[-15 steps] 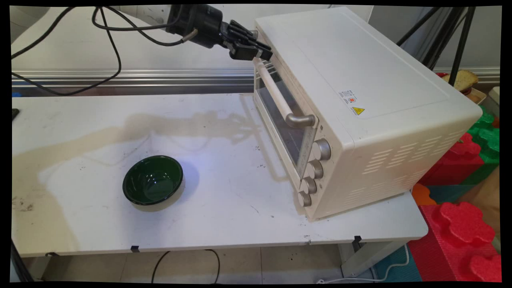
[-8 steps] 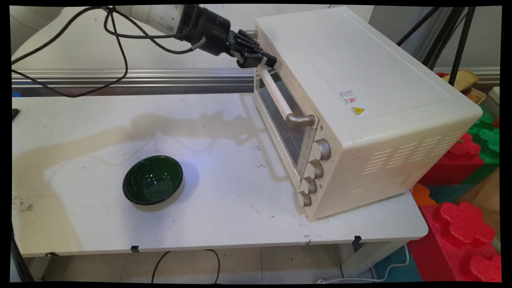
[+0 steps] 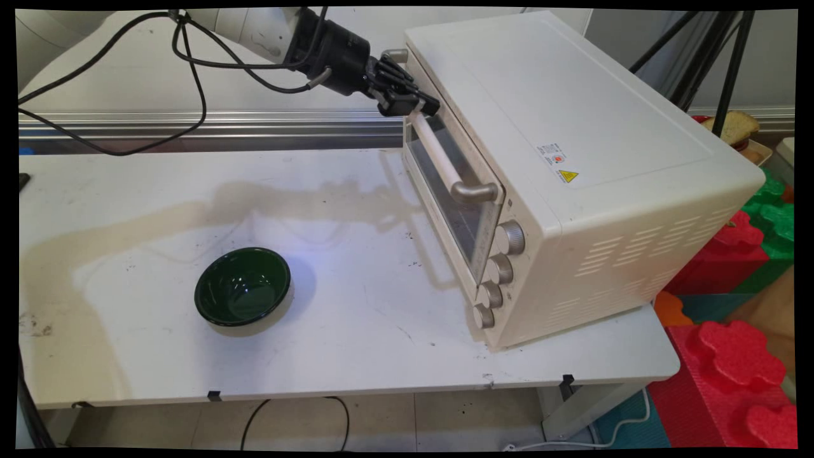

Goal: Open the oven

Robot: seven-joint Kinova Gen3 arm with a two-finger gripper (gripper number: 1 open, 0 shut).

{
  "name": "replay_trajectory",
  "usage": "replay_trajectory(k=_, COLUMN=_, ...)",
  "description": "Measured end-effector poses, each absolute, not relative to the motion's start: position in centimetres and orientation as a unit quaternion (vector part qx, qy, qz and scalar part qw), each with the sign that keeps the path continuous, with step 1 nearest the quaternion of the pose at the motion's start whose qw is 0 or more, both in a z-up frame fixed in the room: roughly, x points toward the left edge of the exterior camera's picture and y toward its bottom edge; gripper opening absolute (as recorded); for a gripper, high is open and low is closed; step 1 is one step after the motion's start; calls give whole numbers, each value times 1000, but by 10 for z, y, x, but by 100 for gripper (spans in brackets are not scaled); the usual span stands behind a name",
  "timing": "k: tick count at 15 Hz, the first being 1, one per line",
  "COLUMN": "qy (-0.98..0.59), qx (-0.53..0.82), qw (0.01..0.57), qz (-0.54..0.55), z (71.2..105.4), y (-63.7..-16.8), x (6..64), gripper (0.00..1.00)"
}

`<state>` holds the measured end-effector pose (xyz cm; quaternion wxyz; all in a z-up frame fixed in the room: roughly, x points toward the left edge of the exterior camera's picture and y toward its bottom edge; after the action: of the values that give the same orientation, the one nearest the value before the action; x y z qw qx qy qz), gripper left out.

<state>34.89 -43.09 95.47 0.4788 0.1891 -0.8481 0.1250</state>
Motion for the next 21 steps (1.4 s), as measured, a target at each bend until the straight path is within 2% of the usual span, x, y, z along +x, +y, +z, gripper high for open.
replay_trajectory(k=11, qy=-869, qx=178, qw=445, qz=122, z=944, y=-418, x=374, gripper=0)
replay_trajectory(k=21, qy=-890, qx=171, qw=409, qz=105, z=917, y=-390, x=412, gripper=0)
